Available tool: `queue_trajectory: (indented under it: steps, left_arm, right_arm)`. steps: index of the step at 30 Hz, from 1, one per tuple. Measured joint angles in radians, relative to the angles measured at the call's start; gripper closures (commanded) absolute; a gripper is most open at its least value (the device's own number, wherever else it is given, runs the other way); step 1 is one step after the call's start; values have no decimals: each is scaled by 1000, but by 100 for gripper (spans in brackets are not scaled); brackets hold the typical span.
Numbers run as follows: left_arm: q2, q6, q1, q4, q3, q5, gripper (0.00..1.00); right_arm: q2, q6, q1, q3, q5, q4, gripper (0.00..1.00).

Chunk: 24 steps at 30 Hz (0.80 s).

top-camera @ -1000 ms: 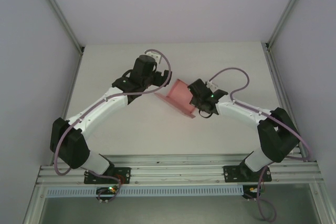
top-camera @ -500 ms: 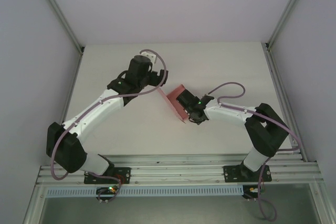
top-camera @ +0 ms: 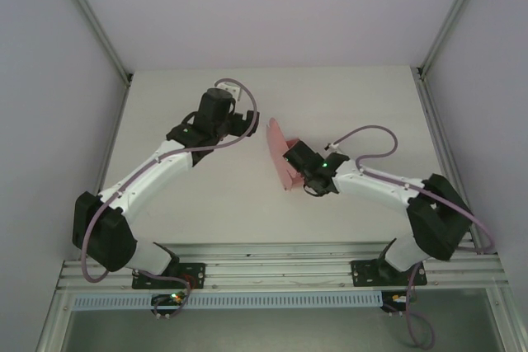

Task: Assemble paper box

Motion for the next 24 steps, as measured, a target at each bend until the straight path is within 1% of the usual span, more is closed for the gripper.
queue_trajectory:
  steps: [2,3,5,6,7,9,10,12,16,19,24]
  left_arm:
    - [-4,-3,5,0,-8,3,0]
    - [-7,-3,8,0,-13,5,0]
    - [-17,-4,14,0,-24,13,0]
    - [-23,-5,19,0,-31,18,0]
    - [-29,-6,21,0,-36,22,0]
    - [-40,-6,29,0,-47,30,0]
    - [-46,-6,32,0,-53,34,0]
    - [-58,-10,41,0,-69,46,0]
    - [-83,-21,59,-3,-110,66,0]
    - [-104,-32,71,-26,-130,64,0]
    - [-140,-43,86,-51,-158,57,0]
  right_arm:
    - [-36,-141,-39,-2,-20,36,0]
    - [-51,-249,-84,-2,-64,72,0]
    - [-55,-459,-190,11,-187,120,0]
    - [-42,-585,-257,37,-274,126,1]
    - [-27,-679,-306,62,-337,126,0]
    - [31,-912,-400,152,-462,110,0]
    - [64,-1024,-428,203,-508,93,0]
    - [134,-1253,-457,314,-579,51,0]
    - [291,-1662,-471,527,-663,-47,1]
    - [418,-1862,-481,663,-679,-145,0]
    - [610,-2108,-501,828,-695,-323,3]
